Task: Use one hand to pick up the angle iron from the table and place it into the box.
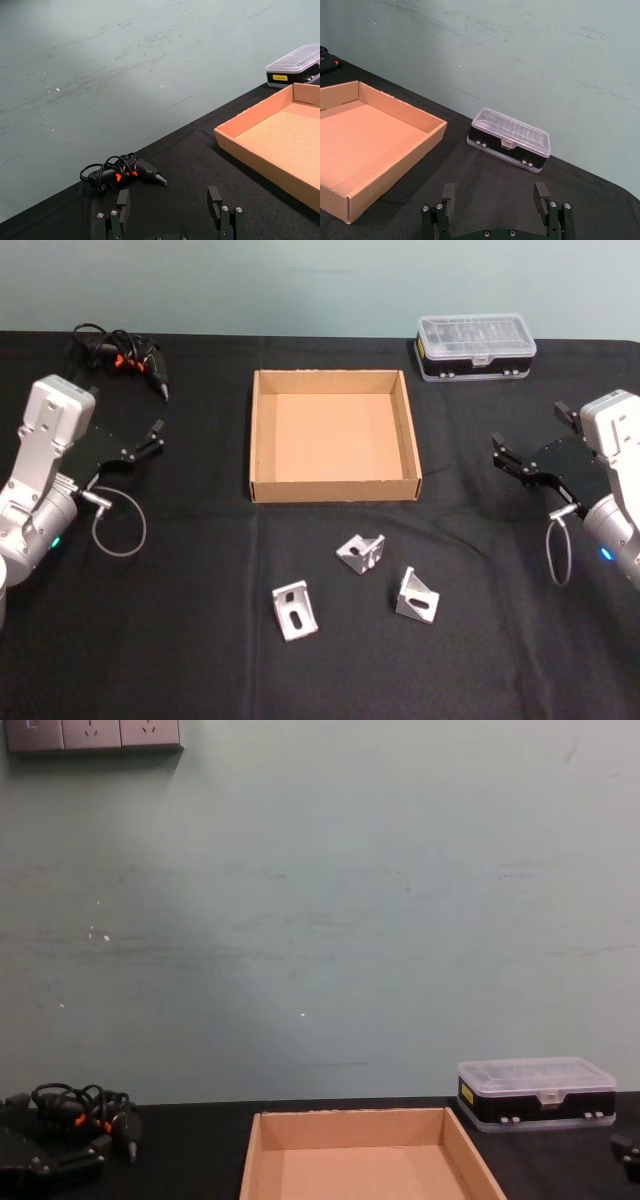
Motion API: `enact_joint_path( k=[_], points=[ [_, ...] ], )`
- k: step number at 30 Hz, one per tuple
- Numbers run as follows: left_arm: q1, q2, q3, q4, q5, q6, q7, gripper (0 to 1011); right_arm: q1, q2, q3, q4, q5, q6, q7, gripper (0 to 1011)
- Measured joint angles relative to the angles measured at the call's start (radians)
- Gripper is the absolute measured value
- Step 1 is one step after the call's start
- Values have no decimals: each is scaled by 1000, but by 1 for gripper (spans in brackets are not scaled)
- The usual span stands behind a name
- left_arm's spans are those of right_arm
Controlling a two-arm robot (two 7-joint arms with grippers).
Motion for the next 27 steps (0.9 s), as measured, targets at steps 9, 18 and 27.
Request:
enact_joint_path(
  k=[9, 18, 27],
  points=[
    [0, 0, 0, 0, 0, 0, 0, 1011, 0, 0, 0, 0, 0, 0, 0, 1004],
    [0, 0, 0, 0, 0, 0, 0, 1011, 0, 0, 0, 0, 0, 0, 0, 1004],
    [0, 0, 0, 0, 0, 0, 0, 1011, 0, 0, 0, 0, 0, 0, 0, 1004]
  ],
)
